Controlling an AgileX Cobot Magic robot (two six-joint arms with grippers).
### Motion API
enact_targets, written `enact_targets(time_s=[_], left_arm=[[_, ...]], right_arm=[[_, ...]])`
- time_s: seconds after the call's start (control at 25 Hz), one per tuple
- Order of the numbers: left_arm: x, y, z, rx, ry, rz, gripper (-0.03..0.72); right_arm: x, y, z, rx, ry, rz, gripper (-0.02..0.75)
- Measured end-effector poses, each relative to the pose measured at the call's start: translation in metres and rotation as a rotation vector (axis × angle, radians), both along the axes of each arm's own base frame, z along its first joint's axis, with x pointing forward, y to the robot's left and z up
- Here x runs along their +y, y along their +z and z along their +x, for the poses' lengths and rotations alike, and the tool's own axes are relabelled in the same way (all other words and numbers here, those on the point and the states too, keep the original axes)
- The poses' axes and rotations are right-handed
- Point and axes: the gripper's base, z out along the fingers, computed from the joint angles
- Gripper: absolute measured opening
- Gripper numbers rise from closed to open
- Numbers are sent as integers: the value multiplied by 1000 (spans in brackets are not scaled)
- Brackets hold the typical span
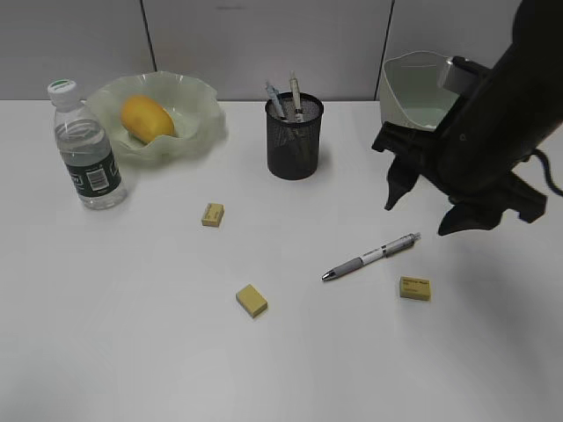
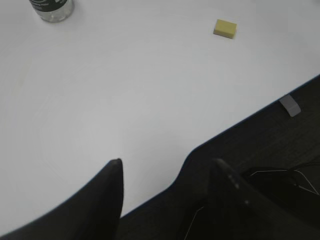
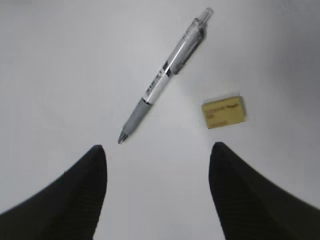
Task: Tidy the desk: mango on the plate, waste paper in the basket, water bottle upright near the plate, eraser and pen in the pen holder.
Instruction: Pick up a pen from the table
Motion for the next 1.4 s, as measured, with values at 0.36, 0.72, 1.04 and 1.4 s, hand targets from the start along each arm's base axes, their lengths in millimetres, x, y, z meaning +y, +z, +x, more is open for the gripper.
enact_targets(time_s=[0.36, 0.72, 1.04, 1.4], left_arm=[[0, 0, 0, 0, 0, 0, 409], [0, 0, 0, 0, 0, 0, 400], [0, 0, 0, -1, 0, 0, 398], [0, 0, 0, -1, 0, 0, 398]], right_arm=[[10, -54, 17, 124, -366, 88, 503], [18, -89, 31, 154, -458, 101, 459], [29, -104, 52, 178, -463, 85, 414], [29, -112, 52, 213, -465, 55, 298]])
